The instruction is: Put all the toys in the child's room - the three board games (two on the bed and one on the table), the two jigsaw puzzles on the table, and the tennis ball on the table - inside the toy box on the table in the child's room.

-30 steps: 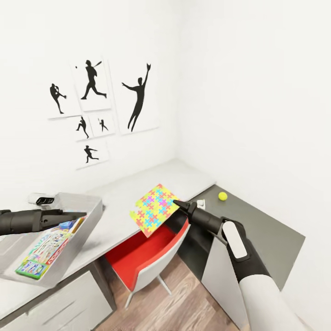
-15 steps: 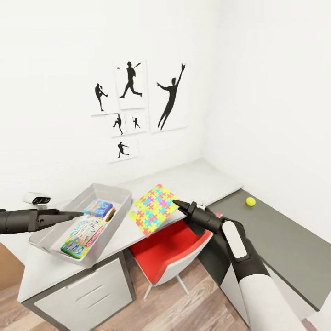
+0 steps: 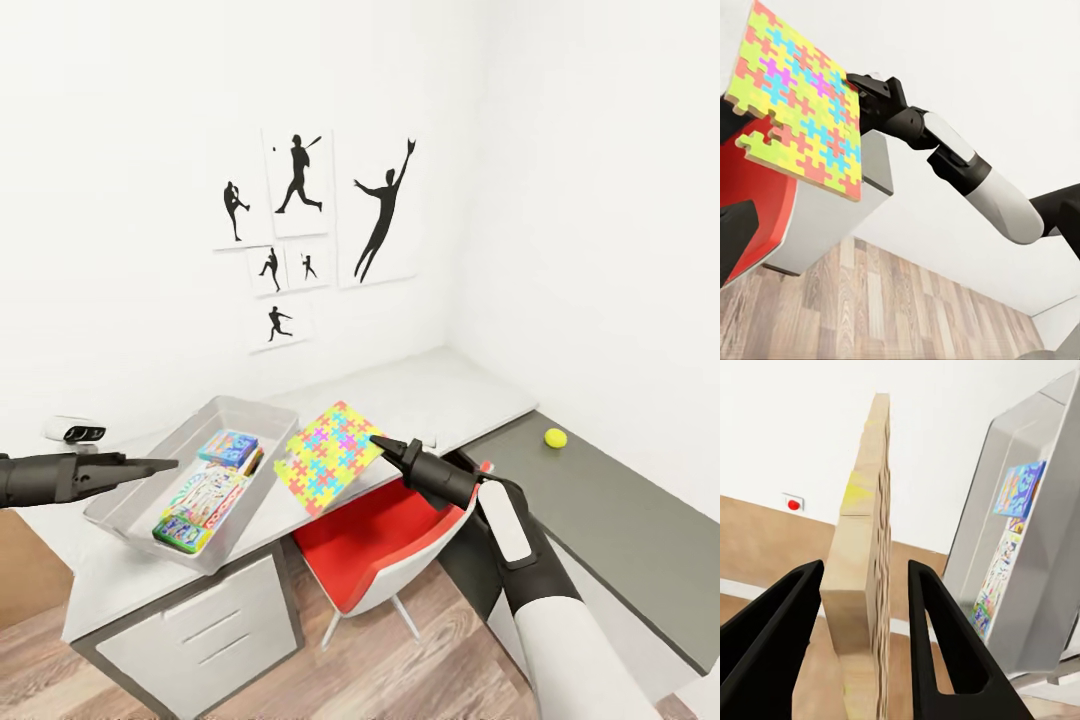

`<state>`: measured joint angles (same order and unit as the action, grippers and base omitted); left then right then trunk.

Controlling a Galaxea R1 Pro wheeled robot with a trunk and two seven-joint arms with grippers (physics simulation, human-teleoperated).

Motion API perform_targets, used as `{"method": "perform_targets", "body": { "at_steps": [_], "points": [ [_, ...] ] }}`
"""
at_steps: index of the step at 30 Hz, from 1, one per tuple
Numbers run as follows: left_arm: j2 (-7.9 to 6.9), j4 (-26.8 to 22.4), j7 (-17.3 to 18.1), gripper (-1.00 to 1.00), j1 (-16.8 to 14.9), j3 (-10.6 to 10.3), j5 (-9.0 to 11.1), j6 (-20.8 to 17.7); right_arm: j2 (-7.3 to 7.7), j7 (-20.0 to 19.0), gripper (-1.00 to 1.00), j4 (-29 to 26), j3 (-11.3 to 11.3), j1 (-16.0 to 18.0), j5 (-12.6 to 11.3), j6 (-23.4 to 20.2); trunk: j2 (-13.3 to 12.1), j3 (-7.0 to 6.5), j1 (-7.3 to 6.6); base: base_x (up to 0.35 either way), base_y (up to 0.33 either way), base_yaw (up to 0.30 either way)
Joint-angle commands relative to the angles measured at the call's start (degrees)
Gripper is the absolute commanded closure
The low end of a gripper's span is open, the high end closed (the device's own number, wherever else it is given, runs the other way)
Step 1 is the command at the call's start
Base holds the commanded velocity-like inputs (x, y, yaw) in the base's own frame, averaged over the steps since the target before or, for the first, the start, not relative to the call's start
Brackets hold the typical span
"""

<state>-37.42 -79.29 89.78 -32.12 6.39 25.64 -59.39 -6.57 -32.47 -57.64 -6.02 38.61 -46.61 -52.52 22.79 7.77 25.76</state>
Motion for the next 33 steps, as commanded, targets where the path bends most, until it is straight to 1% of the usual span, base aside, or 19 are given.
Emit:
{"method": "perform_targets", "body": {
  "at_steps": [1, 6, 14, 19, 24, 27, 33],
  "points": [
    [-0.06, 0.0, 0.2, -1.0, 0.0, 0.0, 0.0, -0.6, -0.09, -0.3, 1.0, 0.0, -0.2, 0.1, 0.3, -0.3, 0.1, 0.13, 0.02, -0.14, 0.213, 0.0],
    [-0.1, 0.1, 0.2, -1.0, 0.0, 0.0, 0.0, -0.6, -0.1, -0.3, 1.0, 0.0, -0.2, 0.1, 0.3, -0.3, 0.1, 0.13, 0.02, -0.106, 0.238, 0.05],
    [-0.11, 0.1, 0.2, -1.0, 0.0, 0.0, 0.0, -0.6, -0.15, -0.3, 1.0, 0.0, -0.2, 0.4, 0.3, -0.3, 0.1, 0.13, 0.02, 0.005, 0.218, 0.253],
    [-0.11, 0.1, 0.2, -1.0, 0.0, 0.0, 0.0, -0.6, -0.18, -0.3, 1.0, 0.0, -0.2, 0.5, 0.3, -0.3, 0.1, 0.13, 0.02, 0.041, 0.051, 0.287],
    [-0.05, 0.1, 0.2, -1.0, 0.0, 0.1, 0.0, -0.6, -0.14, -0.3, 1.0, 0.0, -0.2, 0.5, 0.3, -0.3, 0.1, 0.15, 0.02, 0.201, 0.009, 0.278],
    [-0.04, 0.1, 0.2, -1.0, 0.0, 0.1, 0.0, -0.6, -0.12, -0.3, 1.0, 0.0, -0.2, 0.5, 0.4, -0.3, 0.1, 0.16, 0.02, 0.295, 0.002, 0.107],
    [-0.09, 0.1, 0.2, -1.0, 0.0, 0.1, 0.0, -0.6, -0.05, -0.4, 1.0, 0.0, -0.2, 0.5, 0.4, -0.3, 0.1, 0.16, 0.02, 0.101, 0.037, 0.01]
  ]
}}
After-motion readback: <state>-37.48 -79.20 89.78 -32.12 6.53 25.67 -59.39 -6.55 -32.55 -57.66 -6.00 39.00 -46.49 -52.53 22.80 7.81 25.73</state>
